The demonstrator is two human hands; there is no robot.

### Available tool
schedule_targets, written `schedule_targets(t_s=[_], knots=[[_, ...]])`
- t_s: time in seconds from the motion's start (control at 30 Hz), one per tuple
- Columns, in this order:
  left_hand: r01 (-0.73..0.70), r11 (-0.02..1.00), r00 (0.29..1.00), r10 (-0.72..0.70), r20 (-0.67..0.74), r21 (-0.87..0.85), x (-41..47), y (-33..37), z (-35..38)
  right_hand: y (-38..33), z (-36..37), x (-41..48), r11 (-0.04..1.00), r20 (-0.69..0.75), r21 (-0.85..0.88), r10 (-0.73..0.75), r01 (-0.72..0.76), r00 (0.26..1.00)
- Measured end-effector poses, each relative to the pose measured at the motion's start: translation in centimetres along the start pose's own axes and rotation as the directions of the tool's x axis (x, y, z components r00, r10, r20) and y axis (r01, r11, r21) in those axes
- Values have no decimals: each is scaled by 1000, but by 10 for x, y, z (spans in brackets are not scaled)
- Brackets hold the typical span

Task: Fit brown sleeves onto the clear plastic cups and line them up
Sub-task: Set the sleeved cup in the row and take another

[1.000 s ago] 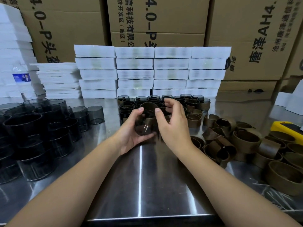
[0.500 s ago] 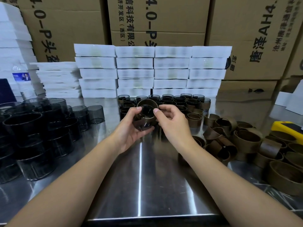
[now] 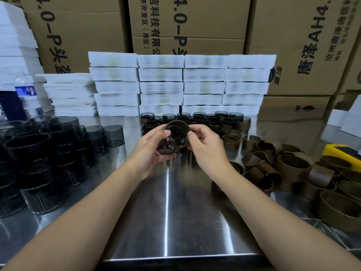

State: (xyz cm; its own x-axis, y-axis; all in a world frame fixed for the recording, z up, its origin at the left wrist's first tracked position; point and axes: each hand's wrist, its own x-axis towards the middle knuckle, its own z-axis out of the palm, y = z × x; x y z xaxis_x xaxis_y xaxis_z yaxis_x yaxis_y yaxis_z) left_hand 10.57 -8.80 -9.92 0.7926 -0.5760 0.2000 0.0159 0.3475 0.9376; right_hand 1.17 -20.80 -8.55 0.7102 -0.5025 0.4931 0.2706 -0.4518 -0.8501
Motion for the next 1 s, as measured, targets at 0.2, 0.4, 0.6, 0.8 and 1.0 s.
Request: schedule_targets(t_s=[0.2, 0.4, 0.6, 0.8, 1.0], knots=[[12, 1000, 999, -11, -41, 23, -4, 1, 3, 2, -2, 1, 998, 16, -58, -3, 4, 1000], [14, 999, 998, -11, -67, 38, -6, 3, 4, 5, -2, 2, 996, 33, -88, -7, 10, 999], [-4, 999, 995, 8, -96, 40, -8, 4, 6, 9, -2, 2, 990, 56, -142, 5, 3, 998], [52, 994, 999, -51, 16, -91, -6, 4, 8, 2, -4, 3, 1000, -27, -7, -2, 2, 1000], [146, 954, 977, -97, 190, -263, -8, 5, 11, -2, -4, 2, 991, 83, 6, 136, -137, 987]])
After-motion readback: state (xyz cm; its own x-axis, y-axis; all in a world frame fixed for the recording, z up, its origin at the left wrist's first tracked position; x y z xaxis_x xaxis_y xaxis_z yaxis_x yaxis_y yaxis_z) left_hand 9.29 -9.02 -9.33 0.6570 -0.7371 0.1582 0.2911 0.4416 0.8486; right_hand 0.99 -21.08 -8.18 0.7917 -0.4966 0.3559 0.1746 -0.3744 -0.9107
